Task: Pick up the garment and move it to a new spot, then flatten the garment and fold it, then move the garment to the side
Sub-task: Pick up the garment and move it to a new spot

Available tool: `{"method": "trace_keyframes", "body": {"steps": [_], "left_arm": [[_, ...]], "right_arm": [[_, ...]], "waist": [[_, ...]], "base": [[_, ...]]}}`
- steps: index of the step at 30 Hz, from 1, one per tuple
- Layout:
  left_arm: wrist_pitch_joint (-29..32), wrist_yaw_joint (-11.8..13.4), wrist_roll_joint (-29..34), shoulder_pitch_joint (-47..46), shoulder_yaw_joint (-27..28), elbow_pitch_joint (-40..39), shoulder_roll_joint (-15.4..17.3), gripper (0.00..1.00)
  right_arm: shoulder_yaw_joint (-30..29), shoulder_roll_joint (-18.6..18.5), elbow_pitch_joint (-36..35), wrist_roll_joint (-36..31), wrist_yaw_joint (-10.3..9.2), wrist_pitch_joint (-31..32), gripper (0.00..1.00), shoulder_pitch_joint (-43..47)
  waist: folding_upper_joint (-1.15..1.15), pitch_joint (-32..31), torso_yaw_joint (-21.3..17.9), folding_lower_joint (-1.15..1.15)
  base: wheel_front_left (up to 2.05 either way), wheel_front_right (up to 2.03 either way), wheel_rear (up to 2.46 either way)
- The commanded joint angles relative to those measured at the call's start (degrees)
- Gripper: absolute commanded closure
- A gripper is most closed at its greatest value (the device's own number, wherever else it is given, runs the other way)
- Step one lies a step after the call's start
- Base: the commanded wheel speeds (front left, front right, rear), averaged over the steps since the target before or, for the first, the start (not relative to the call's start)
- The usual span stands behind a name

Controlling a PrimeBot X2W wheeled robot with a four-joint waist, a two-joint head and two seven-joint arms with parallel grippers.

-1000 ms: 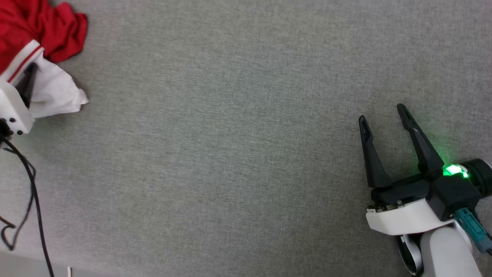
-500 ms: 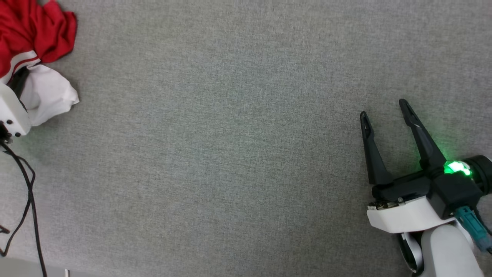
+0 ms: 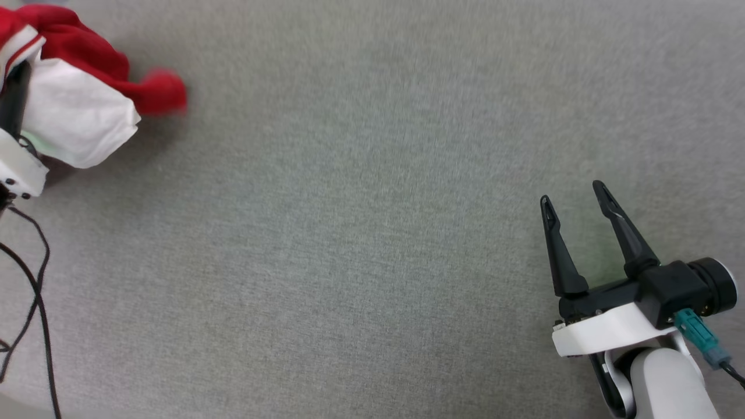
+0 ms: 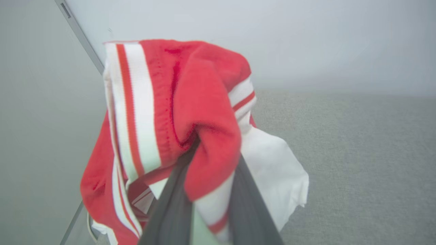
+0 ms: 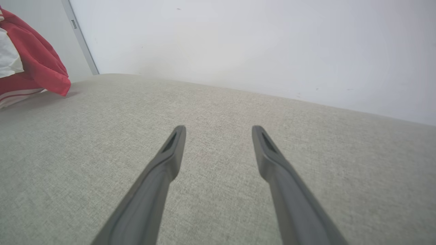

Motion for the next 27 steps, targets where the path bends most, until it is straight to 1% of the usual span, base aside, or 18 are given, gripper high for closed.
{"method": "trace_keyframes", "body": {"steps": [1, 4, 6, 8, 14, 17, 20, 22, 25, 27], "left_arm": [[-0.64, -0.06, 0.16, 1.00, -0.36, -1.22, 0.03, 1.00], [-0.86, 0.17, 0.81, 1.83, -0.86, -4.64, 0.80, 1.00], [-0.41, 1.01, 1.29, 2.40, -1.29, -7.72, 1.14, 1.00], [0.30, 2.61, 1.75, 3.20, -1.85, -11.42, 1.20, 1.00], [3.48, 8.79, 2.61, 5.52, -3.21, -22.98, 0.45, 1.00], [5.44, 12.98, 3.41, 6.74, -4.50, -29.13, -0.71, 1.00], [6.87, 15.92, 4.04, 7.36, -5.86, -33.62, -2.60, 1.00], [7.35, 17.69, 4.44, 7.73, -6.88, -35.46, -4.63, 1.00], [7.65, 19.55, 5.76, 7.69, -8.93, -36.45, -7.96, 1.00], [7.50, 20.21, 6.44, 7.62, -10.44, -36.02, -10.64, 1.00]], "right_arm": [[-0.15, -0.09, 0.35, 0.61, -0.08, -0.12, 0.00, 0.60], [-0.94, -0.08, 0.64, 1.77, -0.08, -0.12, 0.00, 0.94], [-1.73, -0.07, 0.69, 2.65, -0.08, -0.12, 0.00, 1.23], [-2.34, -0.05, 0.76, 3.40, -0.08, -0.12, 0.00, 1.32], [-3.69, -0.03, 0.81, 5.19, -0.08, -0.12, 0.00, 1.85], [-4.29, -0.03, 0.78, 6.09, -0.08, -0.12, 0.00, 2.09], [-4.82, -0.02, 0.71, 6.65, -0.08, -0.12, 0.00, 2.20], [-5.23, -0.02, 0.73, 6.91, -0.08, -0.12, 0.00, 2.22], [-5.65, -0.02, 0.59, 7.42, -0.08, -0.13, 0.00, 2.19], [-5.88, -0.02, 0.43, 7.75, -0.08, -0.13, 0.00, 2.10]], "waist": [[0.00, -3.95, -0.37, 0.00], [0.00, -6.79, -1.16, 0.00], [0.00, -8.30, -1.80, 0.00], [0.00, -9.67, -2.57, 0.00], [0.00, -12.42, -5.73, 0.00], [0.00, -13.31, -7.78, 0.00], [0.00, -13.63, -10.00, 0.00], [0.00, -13.76, -11.55, 0.00], [0.00, -13.71, -13.93, 0.00], [0.00, -13.45, -15.52, 0.00]], "base": [[0.00, 0.00, 0.00], [0.00, 0.00, 0.00], [0.00, 0.00, 0.00], [0.00, 0.00, 0.00], [0.00, 0.00, 0.00], [0.00, 0.00, 0.00], [0.00, 0.00, 0.00], [0.00, 0.00, 0.00], [0.00, 0.00, 0.00], [0.00, 0.00, 0.00]]}}
